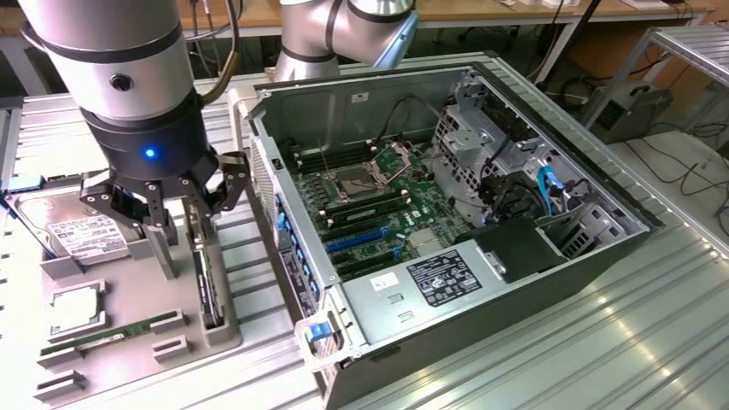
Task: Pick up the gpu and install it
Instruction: 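Pick up the gpu and move the gpu toward the slot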
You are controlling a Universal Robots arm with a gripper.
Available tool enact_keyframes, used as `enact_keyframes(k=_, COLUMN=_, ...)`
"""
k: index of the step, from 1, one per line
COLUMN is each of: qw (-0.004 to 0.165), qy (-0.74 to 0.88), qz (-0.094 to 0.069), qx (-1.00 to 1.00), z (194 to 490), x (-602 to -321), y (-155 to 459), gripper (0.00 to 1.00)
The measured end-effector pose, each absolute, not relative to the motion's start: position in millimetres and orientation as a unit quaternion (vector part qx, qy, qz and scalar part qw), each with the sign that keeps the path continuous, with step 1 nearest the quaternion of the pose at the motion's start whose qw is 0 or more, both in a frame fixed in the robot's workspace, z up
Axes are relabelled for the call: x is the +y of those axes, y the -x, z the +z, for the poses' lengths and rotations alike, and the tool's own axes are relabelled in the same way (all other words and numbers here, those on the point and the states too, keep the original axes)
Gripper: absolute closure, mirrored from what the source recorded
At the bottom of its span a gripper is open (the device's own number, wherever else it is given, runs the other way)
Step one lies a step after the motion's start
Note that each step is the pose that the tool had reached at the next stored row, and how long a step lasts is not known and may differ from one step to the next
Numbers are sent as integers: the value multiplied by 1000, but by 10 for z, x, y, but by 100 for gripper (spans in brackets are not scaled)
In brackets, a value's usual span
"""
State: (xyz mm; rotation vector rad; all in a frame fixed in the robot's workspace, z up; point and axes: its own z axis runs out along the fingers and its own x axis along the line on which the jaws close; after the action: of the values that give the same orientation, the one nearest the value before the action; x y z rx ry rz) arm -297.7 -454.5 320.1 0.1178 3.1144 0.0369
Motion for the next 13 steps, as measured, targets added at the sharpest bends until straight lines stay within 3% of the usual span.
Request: enact_keyframes(k=13, qw=12, qy=-38, qz=12, qx=999, z=3166, x=-4545, y=2977, gripper=58)
